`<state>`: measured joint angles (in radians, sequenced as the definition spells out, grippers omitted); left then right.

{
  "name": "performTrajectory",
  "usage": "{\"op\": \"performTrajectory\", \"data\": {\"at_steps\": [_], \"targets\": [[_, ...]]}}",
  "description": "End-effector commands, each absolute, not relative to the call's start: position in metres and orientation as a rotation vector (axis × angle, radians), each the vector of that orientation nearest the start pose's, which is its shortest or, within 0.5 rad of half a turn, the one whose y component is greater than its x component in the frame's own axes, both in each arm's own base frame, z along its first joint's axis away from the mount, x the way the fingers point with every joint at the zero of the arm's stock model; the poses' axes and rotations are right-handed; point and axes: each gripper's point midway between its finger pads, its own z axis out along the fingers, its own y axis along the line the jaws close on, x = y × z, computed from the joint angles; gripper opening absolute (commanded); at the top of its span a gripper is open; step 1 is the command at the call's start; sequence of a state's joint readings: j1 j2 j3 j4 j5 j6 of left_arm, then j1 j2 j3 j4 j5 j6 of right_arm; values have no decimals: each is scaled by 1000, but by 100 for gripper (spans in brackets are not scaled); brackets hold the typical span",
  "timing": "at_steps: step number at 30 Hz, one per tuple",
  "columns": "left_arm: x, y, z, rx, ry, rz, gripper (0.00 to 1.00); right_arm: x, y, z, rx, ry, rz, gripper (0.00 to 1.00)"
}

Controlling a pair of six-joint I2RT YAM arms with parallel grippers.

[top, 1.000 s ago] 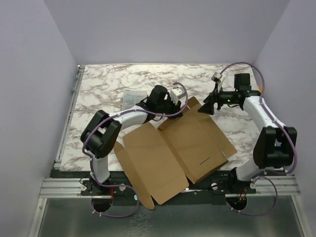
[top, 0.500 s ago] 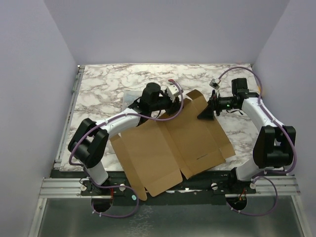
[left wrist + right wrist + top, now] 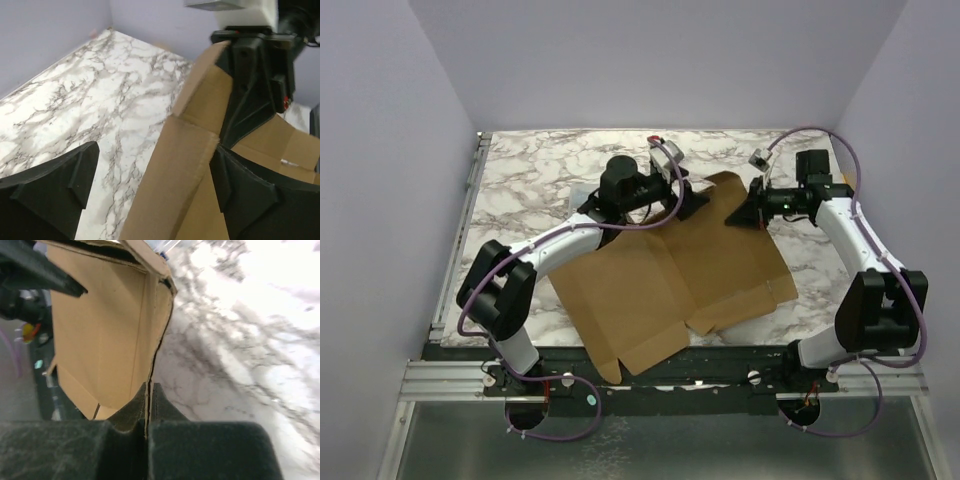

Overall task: Fold the paper box
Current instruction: Fold the paper box at the center of the board.

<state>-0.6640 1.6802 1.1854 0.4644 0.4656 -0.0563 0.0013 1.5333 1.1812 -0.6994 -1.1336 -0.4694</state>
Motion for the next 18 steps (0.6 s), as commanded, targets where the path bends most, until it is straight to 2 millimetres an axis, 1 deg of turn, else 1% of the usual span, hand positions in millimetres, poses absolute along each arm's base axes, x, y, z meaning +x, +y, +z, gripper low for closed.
{"op": "performTrajectory", "data": {"at_steps": [1, 3, 5, 7, 9, 12, 13, 14, 15, 16, 18], "targets": [[377, -347, 331, 530, 1396, -1074, 99, 359, 125, 241, -858, 1872, 716, 0], [375, -327, 351, 421, 1375, -1170, 99, 372, 116, 251, -837, 1865, 614, 0], [372, -311, 366, 319, 1369, -1262, 99, 384, 110, 259, -810, 1861, 552, 0], [364, -305, 380, 262, 1358, -1351, 99, 392, 106, 269, -779, 1846, 512, 0], [357, -306, 387, 197, 1365, -1412, 99, 400, 101, 281, -743, 1832, 473, 0], [345, -321, 393, 113, 1369, -1480, 96, 407, 95, 302, -685, 1805, 417, 0], [339, -329, 395, 88, 1360, -1471, 95, 408, 93, 307, -664, 1805, 413, 0], [338, -335, 395, 40, 1350, -1438, 95, 408, 93, 311, -644, 1808, 414, 0], [332, -348, 392, 25, 1360, -1421, 94, 408, 94, 314, -624, 1811, 422, 0], [322, -364, 388, 24, 1375, -1408, 93, 408, 96, 316, -611, 1814, 426, 0], [319, -379, 376, -26, 1400, -1301, 92, 407, 99, 320, -576, 1818, 435, 0]]}}
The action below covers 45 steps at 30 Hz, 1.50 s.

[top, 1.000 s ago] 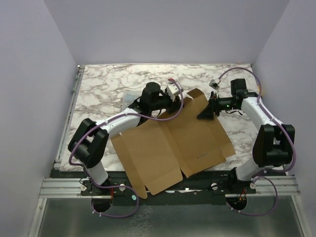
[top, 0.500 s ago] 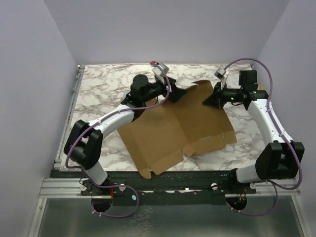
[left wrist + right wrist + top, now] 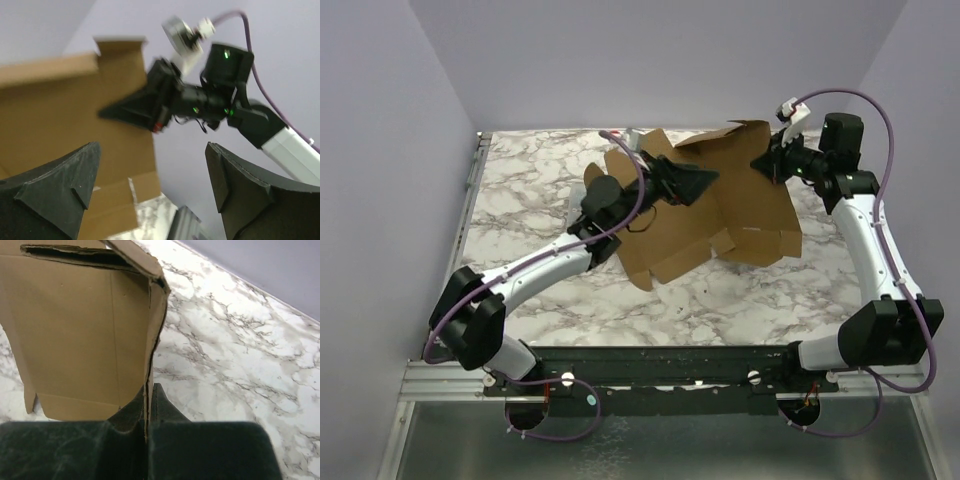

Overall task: Fold the paper box
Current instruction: Fold the paper box at the center of the board.

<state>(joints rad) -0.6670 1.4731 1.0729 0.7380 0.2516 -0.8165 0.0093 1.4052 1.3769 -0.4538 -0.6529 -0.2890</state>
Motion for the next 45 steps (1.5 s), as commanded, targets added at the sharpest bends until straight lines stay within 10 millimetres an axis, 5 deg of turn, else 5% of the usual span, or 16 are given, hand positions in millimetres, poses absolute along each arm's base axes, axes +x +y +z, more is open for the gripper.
{"op": "performTrajectory", "data": {"at_steps": [1, 10, 23, 31, 45], "targets": [[320, -383, 369, -58, 1418, -1237, 93, 406, 102, 321, -565, 1819, 437, 0], [364, -414, 328, -308, 1580, -947, 90, 402, 121, 314, -524, 1849, 408, 0], [402, -398, 348, -589, 1395, -948, 80, 396, 143, 307, -507, 1844, 376, 0], [409, -397, 358, -599, 1336, -1026, 77, 397, 143, 305, -498, 1844, 349, 0], [421, -399, 339, -587, 1370, -1027, 71, 390, 151, 312, -523, 1838, 377, 0]]}}
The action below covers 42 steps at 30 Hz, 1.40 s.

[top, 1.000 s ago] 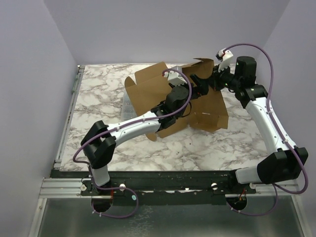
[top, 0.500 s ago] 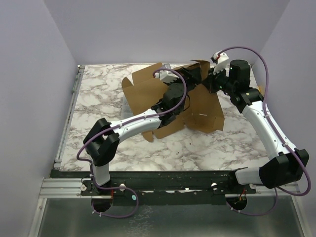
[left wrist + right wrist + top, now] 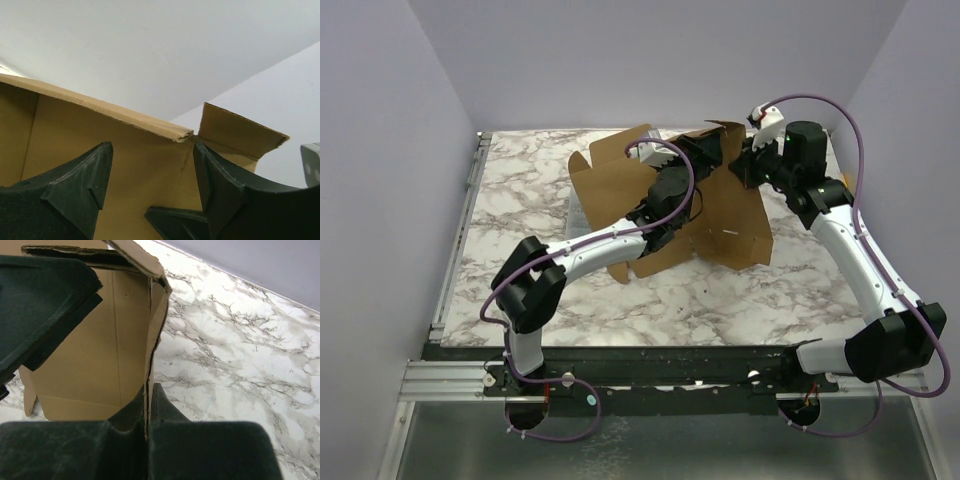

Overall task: Fold the paper box
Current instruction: Fold the paper box at the center of the board.

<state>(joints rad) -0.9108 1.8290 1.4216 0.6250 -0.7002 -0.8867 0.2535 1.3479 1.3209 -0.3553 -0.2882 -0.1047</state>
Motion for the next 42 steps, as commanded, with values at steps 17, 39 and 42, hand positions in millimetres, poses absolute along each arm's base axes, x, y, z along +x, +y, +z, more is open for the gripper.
{"op": "performTrajectory", "data": {"at_steps": [17, 39, 42], "targets": [[428, -406, 340, -562, 1365, -1075, 70, 391, 152, 308, -528, 1844, 361, 0], [441, -395, 334, -619, 1351, -1072, 68, 390, 152, 311, -529, 1845, 364, 0], [444, -394, 329, -631, 1356, -1071, 65, 390, 152, 310, -529, 1845, 365, 0]]}}
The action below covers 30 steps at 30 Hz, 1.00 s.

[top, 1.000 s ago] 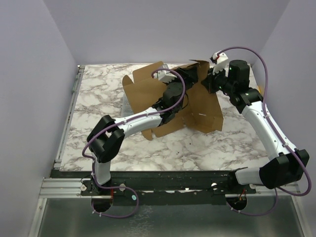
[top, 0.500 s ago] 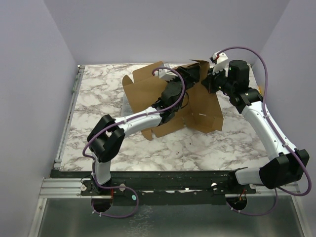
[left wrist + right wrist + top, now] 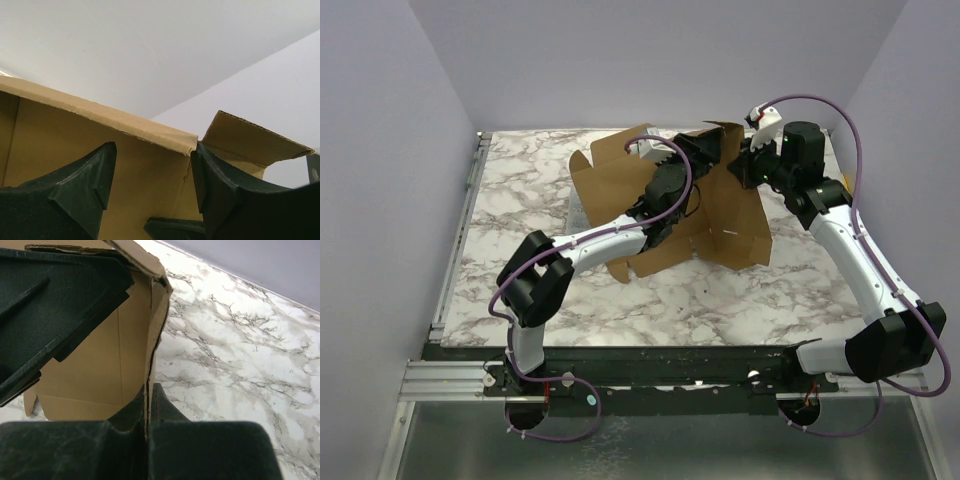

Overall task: Fold the paper box
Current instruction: Fold the paper box at the center of the board.

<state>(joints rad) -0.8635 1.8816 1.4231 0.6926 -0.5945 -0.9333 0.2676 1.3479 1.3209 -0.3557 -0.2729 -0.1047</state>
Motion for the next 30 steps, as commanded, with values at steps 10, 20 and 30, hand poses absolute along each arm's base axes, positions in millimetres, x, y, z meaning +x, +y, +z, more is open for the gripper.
{"op": "performTrajectory", "data": {"at_steps": [10, 20, 30], "targets": [[447, -386, 322, -678, 1358, -1077, 51, 392, 149, 310, -522, 1844, 338, 0], [449, -355, 311, -780, 1364, -1017, 29, 395, 142, 310, -530, 1832, 279, 0], [458, -334, 311, -827, 1358, -990, 15, 395, 140, 308, -541, 1824, 239, 0]]}}
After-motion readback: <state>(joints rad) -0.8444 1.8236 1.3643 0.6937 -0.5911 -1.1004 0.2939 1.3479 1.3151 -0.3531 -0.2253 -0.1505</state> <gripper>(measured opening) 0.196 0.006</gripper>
